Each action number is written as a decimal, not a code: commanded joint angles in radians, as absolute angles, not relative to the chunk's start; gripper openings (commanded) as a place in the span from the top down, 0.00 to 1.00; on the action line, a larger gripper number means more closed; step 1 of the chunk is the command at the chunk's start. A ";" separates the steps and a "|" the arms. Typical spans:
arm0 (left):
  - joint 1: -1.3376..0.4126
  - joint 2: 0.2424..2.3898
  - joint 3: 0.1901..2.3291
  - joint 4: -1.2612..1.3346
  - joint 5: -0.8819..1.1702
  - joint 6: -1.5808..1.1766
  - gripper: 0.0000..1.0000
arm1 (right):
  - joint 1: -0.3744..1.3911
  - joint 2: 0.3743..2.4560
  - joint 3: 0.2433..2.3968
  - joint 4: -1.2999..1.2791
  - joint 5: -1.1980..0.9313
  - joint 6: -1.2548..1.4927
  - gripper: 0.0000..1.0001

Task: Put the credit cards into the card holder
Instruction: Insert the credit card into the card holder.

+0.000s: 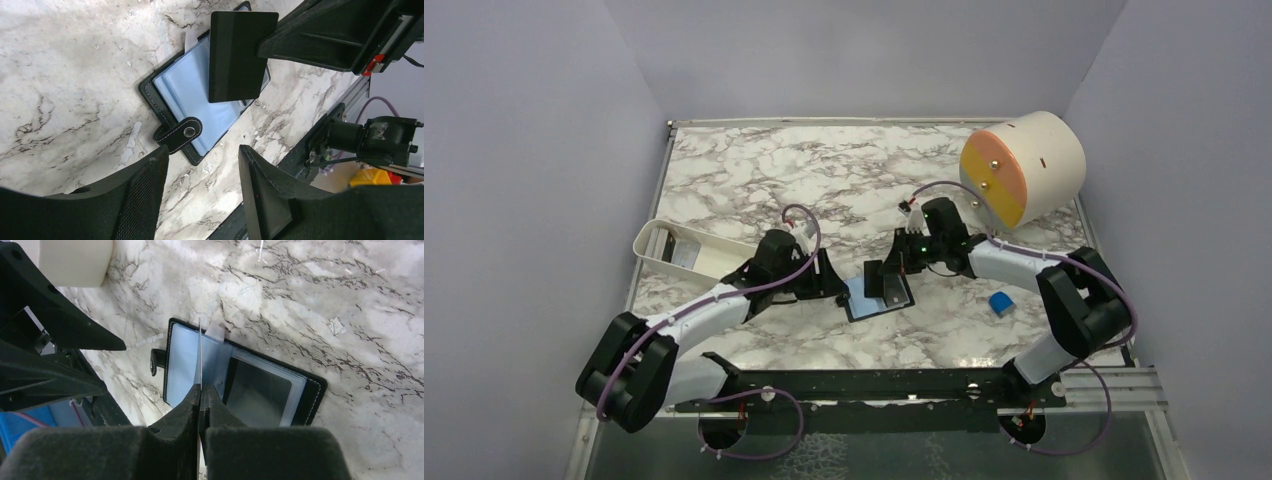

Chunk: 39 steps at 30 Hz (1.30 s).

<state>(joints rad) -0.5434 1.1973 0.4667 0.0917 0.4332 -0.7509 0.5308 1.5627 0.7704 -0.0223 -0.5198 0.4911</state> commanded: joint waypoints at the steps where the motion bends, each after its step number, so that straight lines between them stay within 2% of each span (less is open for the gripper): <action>1: -0.584 1.217 0.501 0.095 0.374 -0.703 0.43 | 0.509 1.605 0.782 0.024 -0.577 0.462 0.99; 8: -0.633 1.284 0.511 0.095 0.335 -0.668 0.43 | 0.468 1.582 0.801 -0.013 -0.643 0.460 0.99; 21: -0.687 1.373 0.560 0.041 0.230 -0.621 0.43 | 0.443 1.571 0.794 -0.020 -0.622 0.449 0.99; 39: -0.689 1.358 0.598 -0.031 0.145 -0.587 0.54 | 0.420 1.565 0.768 0.006 -0.646 0.469 0.99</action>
